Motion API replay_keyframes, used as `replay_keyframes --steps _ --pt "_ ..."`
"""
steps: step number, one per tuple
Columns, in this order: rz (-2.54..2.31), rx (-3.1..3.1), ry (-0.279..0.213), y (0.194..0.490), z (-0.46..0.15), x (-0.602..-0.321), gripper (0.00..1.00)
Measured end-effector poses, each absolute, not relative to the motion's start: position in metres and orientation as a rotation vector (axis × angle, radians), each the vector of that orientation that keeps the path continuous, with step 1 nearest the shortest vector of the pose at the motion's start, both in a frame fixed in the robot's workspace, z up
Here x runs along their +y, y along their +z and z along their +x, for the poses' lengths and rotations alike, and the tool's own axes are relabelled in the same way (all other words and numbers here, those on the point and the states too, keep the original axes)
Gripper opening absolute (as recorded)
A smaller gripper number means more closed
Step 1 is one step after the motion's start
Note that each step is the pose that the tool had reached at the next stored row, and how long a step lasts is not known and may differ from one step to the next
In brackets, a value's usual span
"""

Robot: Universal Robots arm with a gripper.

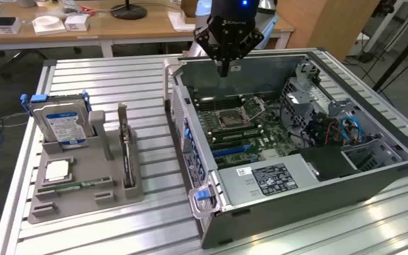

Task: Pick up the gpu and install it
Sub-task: 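Reach for the gpu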

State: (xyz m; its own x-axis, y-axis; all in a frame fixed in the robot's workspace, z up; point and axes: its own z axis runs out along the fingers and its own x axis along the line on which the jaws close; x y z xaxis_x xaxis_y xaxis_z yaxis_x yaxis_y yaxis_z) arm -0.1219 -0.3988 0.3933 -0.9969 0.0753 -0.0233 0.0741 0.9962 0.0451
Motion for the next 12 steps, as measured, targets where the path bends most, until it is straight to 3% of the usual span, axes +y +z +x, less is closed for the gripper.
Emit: replay_keyframes --steps 12 --pt "0.117 3.114 0.069 0.3933 -0.1242 -0.3988 0.11"
